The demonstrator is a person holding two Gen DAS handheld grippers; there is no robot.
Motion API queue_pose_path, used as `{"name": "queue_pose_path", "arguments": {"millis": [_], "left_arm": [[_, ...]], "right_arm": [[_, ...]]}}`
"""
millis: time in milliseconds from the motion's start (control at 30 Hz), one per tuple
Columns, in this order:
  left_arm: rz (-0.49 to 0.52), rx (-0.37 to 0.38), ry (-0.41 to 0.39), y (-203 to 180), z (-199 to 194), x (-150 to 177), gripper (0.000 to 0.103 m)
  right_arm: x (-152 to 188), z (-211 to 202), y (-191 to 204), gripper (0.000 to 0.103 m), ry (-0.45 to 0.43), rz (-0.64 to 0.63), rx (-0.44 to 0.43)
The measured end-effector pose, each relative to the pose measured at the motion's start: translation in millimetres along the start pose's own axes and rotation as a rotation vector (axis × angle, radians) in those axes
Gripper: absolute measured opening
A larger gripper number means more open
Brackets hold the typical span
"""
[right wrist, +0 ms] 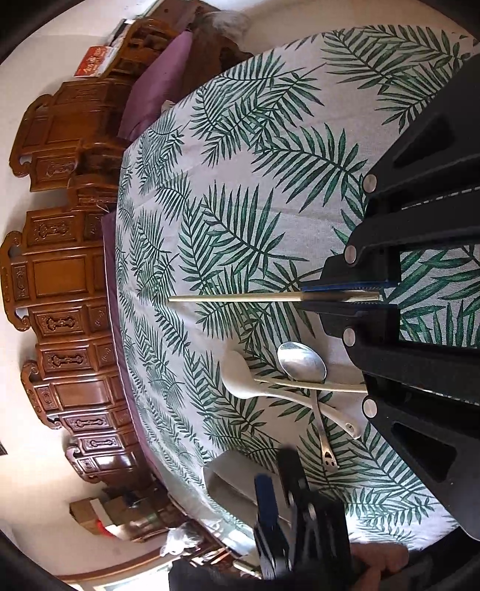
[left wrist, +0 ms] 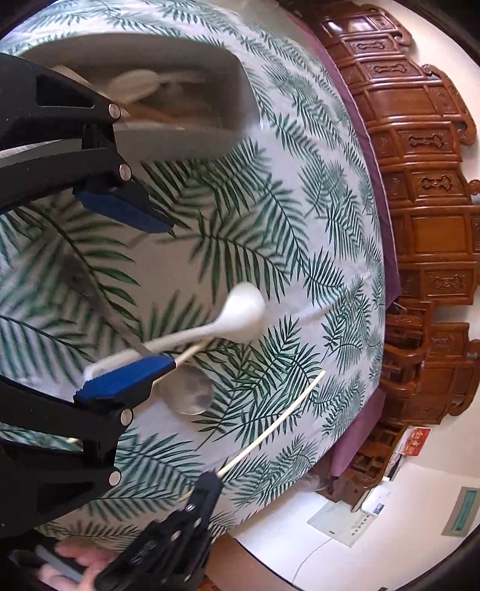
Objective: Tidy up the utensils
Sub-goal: 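Grasp the white plastic spoon with the left tool while the right tool lifts the chopstick, then carry the white spoon over the grey tray with the left tool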
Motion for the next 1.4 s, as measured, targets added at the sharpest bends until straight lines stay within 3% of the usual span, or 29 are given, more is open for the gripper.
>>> {"name": "queue_pose_path", "arguments": {"millis": [133,200,267,333,700,1400], "left_arm": [[0.005,0.002,0.031,-10,25,-9,0.056],[0.003,0.014,0.046,-13,35,-12,0.044],[0.001,0.014,0.064,-16,46,-14,0.041],[0.003,0.012,0.074,-17,53,-14,0.031],[-0.034,0.013,0.055,-8,56,-22,0.004],[0.047,0.012,-0.125,-18,-45,-54,0.003]], "right_arm": [[-2,-6,-4,0.006,-0.013,0.007,-0.007],[-2,-7,-6,0.006,-0.015,0.015,-0.012],[-3,-7,-6,0.006,-0.014,0.018,-0.017],[-4,-8,-4,0.006,-0.019,0.017,-0.026],[-5,-8,10,0.006,-0.019,-0.008,-0.049],[-5,-16,37,0.006,-0.040,-0.047,-0.078]]}}
Point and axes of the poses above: each gripper's, at about its wrist camera, not at the fingertips, and z roughly the way its jaws point, y to its left, x to its underside, the point moved 5 cm from there along z, roughly the way its jaws point, and after that the axes turned 3 degrees about x, right-handed, at the moved point
